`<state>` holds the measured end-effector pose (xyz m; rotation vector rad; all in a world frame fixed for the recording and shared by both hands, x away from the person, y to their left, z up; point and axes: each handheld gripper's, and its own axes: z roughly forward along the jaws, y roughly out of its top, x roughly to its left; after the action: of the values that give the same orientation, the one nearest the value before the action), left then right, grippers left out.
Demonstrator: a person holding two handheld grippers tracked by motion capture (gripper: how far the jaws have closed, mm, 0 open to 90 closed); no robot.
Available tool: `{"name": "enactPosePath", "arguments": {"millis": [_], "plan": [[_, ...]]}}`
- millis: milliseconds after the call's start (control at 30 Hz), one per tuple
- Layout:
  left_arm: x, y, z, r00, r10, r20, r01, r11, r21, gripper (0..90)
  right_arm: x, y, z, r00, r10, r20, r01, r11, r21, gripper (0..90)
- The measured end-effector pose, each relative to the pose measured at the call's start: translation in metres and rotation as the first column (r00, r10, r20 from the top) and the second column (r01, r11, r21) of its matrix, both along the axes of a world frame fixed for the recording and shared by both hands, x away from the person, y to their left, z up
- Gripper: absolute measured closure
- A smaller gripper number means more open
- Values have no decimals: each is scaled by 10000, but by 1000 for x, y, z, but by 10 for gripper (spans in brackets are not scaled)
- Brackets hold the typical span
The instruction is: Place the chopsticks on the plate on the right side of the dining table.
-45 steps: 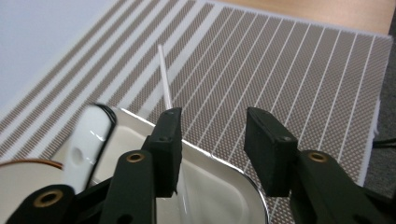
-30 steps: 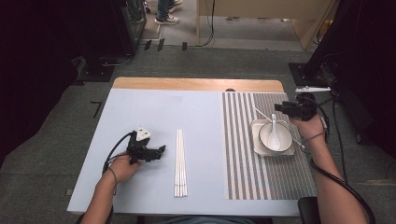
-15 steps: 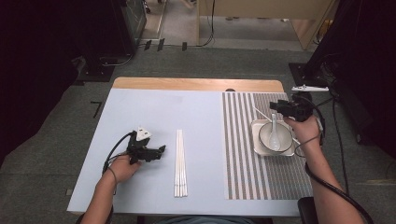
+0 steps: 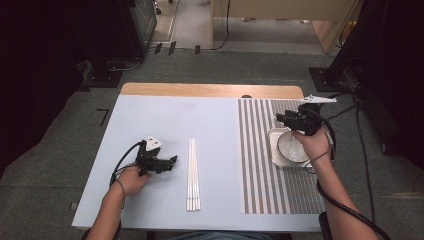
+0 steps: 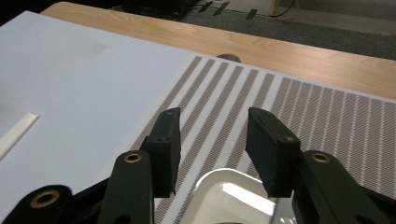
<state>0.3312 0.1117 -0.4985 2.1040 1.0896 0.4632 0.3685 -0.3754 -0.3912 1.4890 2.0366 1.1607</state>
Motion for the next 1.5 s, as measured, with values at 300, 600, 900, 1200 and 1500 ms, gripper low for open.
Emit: {"name": "enactPosePath", "arguments": {"millis": [300, 600, 900, 1200, 1500], "plan": [[0, 0, 0, 10000, 0, -7, 0, 10000, -4, 135, -6, 30, -3, 9998, 219, 30, -219, 9997, -82, 532], [0, 0, 0, 10000, -1, -7, 1, 10000, -6, 135, -12, 53, -12, 9982, 604, -45, -604, 9980, -164, 524], [0, 0, 0, 10000, -2, -8, 2, 10000, -21, 135, -16, 75, -17, 9956, 931, -38, -932, 9956, -99, 503], [0, 0, 0, 10000, 13, 0, -13, 10000, -28, 135, -21, 90, -24, 9943, 1057, -135, -1056, 9944, 26, 496], [0, 0, 0, 10000, 15, 2, -15, 10000, -29, 135, -28, 113, -30, 9917, 1275, -188, -1277, 9918, -71, 482]]}}
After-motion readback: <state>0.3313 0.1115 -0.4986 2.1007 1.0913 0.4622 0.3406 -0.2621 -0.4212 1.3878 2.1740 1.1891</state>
